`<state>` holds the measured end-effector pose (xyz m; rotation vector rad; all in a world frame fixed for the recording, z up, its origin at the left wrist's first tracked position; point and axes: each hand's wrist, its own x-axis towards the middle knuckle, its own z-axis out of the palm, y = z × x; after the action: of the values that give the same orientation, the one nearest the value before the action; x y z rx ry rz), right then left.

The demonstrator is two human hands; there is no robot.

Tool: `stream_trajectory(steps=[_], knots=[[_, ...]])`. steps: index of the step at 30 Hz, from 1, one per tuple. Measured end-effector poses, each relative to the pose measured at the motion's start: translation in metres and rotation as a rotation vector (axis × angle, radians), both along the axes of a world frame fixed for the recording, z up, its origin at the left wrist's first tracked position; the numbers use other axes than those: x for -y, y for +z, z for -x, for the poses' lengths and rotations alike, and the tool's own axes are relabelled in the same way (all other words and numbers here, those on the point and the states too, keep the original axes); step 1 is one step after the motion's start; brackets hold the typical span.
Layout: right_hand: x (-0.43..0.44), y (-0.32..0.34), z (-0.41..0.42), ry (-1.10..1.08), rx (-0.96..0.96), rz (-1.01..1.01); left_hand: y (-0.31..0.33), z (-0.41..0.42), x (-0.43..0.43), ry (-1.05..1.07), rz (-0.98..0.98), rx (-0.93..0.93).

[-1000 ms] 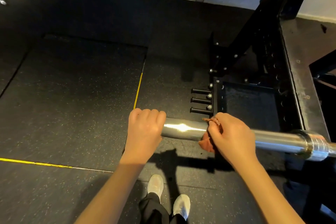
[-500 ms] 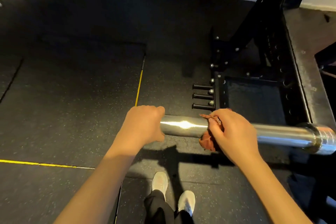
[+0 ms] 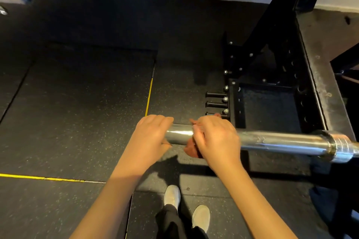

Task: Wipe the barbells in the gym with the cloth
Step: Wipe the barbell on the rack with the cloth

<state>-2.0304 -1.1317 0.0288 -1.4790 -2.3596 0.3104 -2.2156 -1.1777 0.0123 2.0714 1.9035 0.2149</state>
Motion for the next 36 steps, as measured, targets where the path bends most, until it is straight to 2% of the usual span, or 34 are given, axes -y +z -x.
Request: stream_trajectory(steps=[3,7,10,11,13,16,20,25,28,30,32,36], knots=[[-0.002,0.007,0.012,0.148,0.022,0.108,0.008,0.0,-0.001,-0.003,0.047,0.051],[-0.018,0.033,-0.038,0.3,-0.013,0.558,0.024,0.001,0.0,0.063,0.101,0.22],[-0.039,0.038,-0.071,0.311,0.32,0.619,0.035,-0.015,0.005,0.225,-0.001,0.299],[-0.045,0.033,-0.074,0.312,0.45,0.614,0.038,-0.027,0.005,0.252,-0.041,0.324],[-0.05,0.023,-0.071,0.301,0.607,0.508,0.038,-0.058,0.001,0.172,-0.073,0.294],[-0.043,0.007,-0.066,0.257,0.519,0.202,0.026,-0.102,-0.008,0.081,-0.086,0.12],[-0.033,-0.015,-0.076,0.233,0.36,-0.038,0.014,-0.095,-0.015,0.162,-0.191,0.048],[-0.02,-0.03,-0.076,0.129,0.302,-0.25,0.014,-0.086,-0.017,0.42,-0.235,0.077],[-0.019,-0.036,-0.075,0.091,0.276,-0.345,0.013,-0.113,-0.021,0.378,-0.212,0.095],[-0.019,-0.038,-0.076,0.09,0.257,-0.368,0.011,-0.115,-0.022,0.292,-0.204,0.071],[-0.019,-0.036,-0.076,0.095,0.258,-0.314,0.009,-0.098,-0.02,0.293,-0.216,0.074],[-0.019,-0.013,-0.078,0.178,0.304,-0.07,0.008,-0.07,-0.008,0.489,-0.242,0.107]])
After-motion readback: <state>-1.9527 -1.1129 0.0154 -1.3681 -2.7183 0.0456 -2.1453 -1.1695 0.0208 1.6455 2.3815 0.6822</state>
